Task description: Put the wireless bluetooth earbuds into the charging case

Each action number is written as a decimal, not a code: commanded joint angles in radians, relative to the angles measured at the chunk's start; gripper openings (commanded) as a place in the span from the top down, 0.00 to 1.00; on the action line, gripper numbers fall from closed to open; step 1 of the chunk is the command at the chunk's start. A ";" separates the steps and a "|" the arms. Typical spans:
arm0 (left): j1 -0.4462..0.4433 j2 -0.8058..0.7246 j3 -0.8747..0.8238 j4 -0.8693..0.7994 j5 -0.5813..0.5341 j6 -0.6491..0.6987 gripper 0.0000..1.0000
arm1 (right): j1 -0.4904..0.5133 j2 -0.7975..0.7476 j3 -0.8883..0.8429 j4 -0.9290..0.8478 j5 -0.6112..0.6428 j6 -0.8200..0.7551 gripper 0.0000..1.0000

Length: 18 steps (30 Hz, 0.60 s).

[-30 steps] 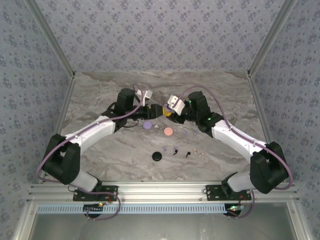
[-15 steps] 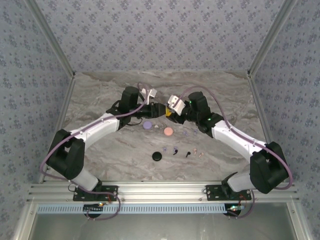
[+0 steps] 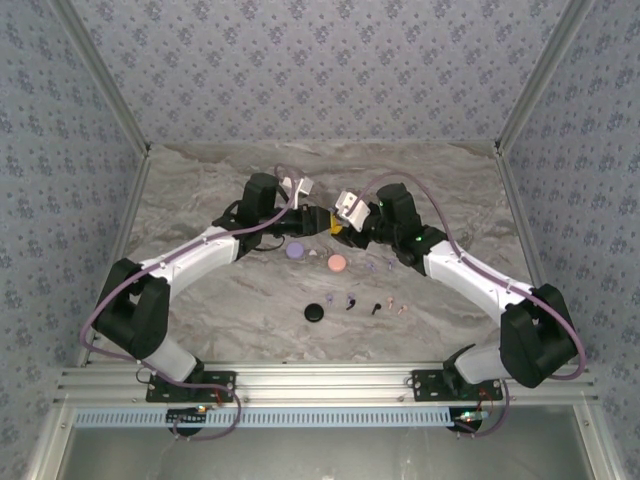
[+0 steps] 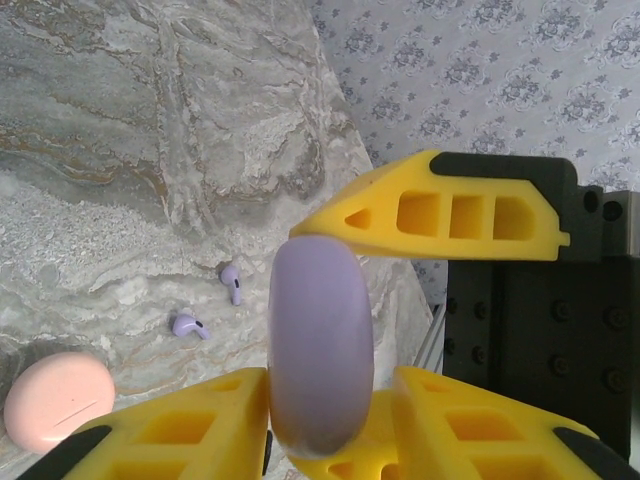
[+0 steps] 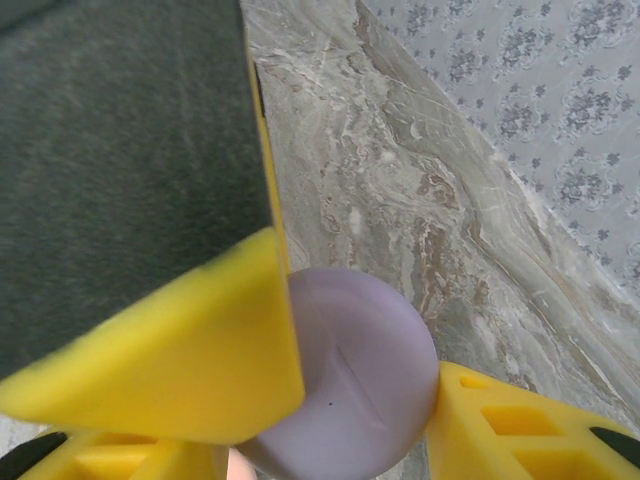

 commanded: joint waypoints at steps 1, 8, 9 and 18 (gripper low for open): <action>-0.009 0.004 0.029 0.063 0.009 0.015 0.62 | 0.011 -0.018 0.011 -0.023 -0.046 0.016 0.50; -0.009 0.003 0.030 0.068 0.013 0.017 0.71 | 0.011 -0.017 0.020 -0.035 -0.038 0.023 0.50; -0.009 0.001 0.030 0.068 0.010 0.018 0.73 | 0.010 -0.018 0.023 -0.039 -0.037 0.025 0.49; -0.009 -0.059 -0.027 0.111 -0.058 0.074 0.80 | -0.016 -0.081 -0.003 -0.048 -0.035 0.098 0.23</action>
